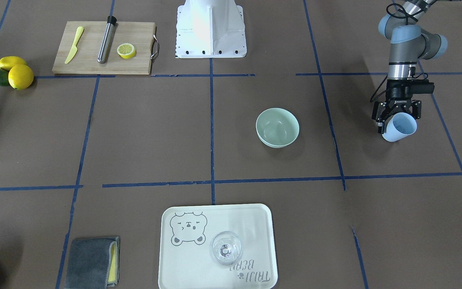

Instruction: Pour ice into bowl

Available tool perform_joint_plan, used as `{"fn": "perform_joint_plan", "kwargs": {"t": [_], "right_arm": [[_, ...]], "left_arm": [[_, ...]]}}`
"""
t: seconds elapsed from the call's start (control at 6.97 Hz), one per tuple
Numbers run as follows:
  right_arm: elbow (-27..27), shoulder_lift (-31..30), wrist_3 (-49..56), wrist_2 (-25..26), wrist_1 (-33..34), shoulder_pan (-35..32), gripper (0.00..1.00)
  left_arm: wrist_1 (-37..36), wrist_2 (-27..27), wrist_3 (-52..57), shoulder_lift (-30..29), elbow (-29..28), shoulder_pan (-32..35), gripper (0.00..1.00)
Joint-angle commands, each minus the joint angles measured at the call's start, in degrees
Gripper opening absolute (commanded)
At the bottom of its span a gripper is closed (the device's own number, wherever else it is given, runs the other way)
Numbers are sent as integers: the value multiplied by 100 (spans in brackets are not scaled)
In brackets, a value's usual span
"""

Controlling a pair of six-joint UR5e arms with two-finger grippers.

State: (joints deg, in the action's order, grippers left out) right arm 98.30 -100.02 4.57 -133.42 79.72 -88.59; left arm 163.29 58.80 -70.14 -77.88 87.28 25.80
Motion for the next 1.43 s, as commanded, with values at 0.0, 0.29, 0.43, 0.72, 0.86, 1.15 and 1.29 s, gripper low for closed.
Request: {"fn": "perform_joint_plan", "kwargs": {"t": [0.0, 0.29, 0.43, 0.72, 0.86, 1.15, 1.29], "right_arm": [[5, 0, 0, 0, 0, 0, 100], [-4, 0, 0, 9, 0, 0, 100], [-4, 0, 0, 9, 0, 0, 100], [5, 0, 0, 9, 0, 0, 100], [5, -9, 0, 9, 0, 0, 100], [5, -18, 9, 0, 0, 0, 100], [5, -18, 9, -9, 0, 0, 100]], "left_arm": [[97, 0, 0, -8, -9, 4, 93], [282, 0, 0, -8, -44, 4, 64], [274, 0, 26, 1, -44, 4, 21], [282, 61, 157, 36, 52, 13, 0], [352, 35, 645, 71, 270, 31, 0], [441, 79, 1217, 71, 936, 31, 0], [441, 79, 1526, 54, 1018, 22, 0]]}}
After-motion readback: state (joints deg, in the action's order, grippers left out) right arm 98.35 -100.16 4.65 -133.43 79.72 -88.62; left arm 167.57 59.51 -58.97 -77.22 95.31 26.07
